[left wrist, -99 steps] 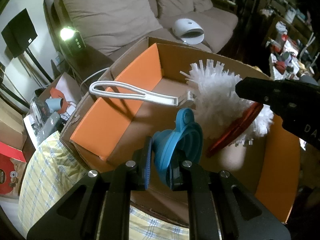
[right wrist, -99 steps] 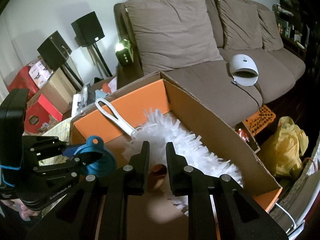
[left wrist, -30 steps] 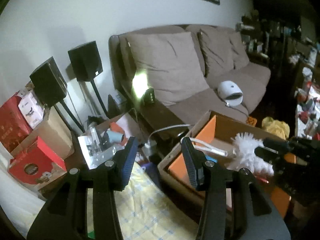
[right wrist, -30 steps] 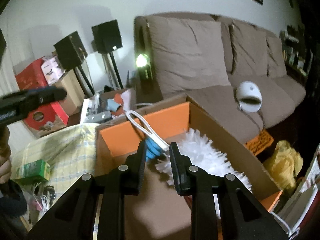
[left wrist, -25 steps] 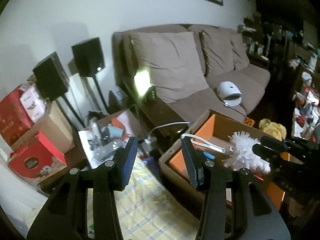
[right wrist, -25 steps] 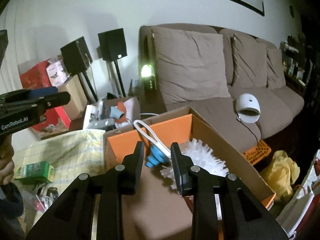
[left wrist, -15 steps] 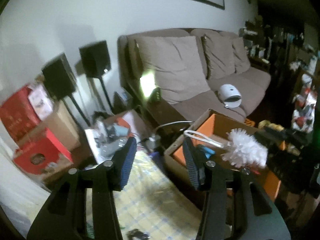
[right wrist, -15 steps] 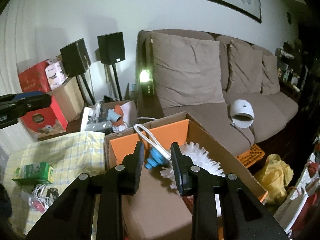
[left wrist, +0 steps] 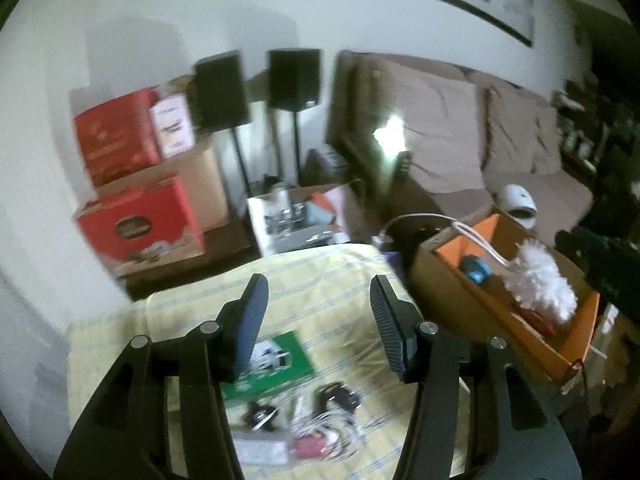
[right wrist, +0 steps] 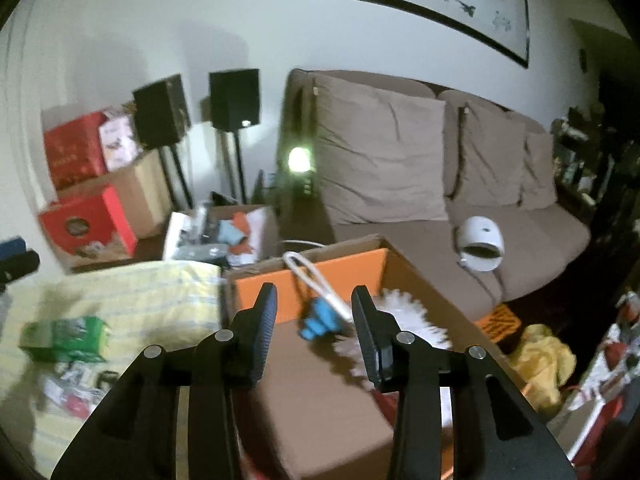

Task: Organize objects
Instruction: 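Move both grippers away from the box toward the checked tablecloth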

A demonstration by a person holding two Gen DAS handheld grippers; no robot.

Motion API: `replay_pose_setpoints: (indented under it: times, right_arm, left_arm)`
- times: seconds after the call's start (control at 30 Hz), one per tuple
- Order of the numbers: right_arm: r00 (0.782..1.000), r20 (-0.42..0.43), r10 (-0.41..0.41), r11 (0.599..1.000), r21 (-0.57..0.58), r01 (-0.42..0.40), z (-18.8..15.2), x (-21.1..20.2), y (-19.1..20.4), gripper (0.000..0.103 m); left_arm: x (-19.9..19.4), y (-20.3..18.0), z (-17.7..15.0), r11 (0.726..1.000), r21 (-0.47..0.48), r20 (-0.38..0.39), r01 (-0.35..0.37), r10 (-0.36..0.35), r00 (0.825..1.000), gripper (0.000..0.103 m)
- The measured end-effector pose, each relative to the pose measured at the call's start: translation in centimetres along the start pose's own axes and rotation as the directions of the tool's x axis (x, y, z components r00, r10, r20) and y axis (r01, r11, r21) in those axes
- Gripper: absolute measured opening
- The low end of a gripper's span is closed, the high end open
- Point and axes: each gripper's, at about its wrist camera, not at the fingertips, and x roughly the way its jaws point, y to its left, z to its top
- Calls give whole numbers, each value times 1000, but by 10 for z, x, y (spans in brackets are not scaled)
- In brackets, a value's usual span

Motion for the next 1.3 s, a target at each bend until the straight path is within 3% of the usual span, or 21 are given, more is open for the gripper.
replay_pose_setpoints:
  times: [0.17, 0.4, 0.7, 0.97, 1.13, 1.3]
  right_arm:
    - [996, 30, 83, 995, -51, -82, 2, -18, 25, 39]
    - [993, 94, -71, 994, -76, 79, 7, -34, 23, 43]
    - [992, 111, -57, 994, -87, 67, 5, -39, 29, 43]
    - [994, 52, 92, 992, -91, -87, 2, -34, 48, 43]
    - [984, 79, 160, 982, -118, -150, 1, -48, 67, 43]
    - [978, 67, 195, 971, -151, -184, -2, -48, 80, 43]
  left_arm:
    - [-26, 45, -5, 989, -136, 4, -50, 51, 999, 50]
    - [-51, 54, 7, 981, -172, 112, -87, 107, 988, 52]
    - [-48, 78, -7, 966, -206, 121, -159, 186, 975, 52]
    - [-51, 93, -24, 954, -244, 56, -174, 192, 980, 52]
    - [-54, 103, -33, 960, -267, 16, -81, 89, 996, 52]
    - [-53, 111, -44, 943, -319, -52, -97, 85, 995, 51]
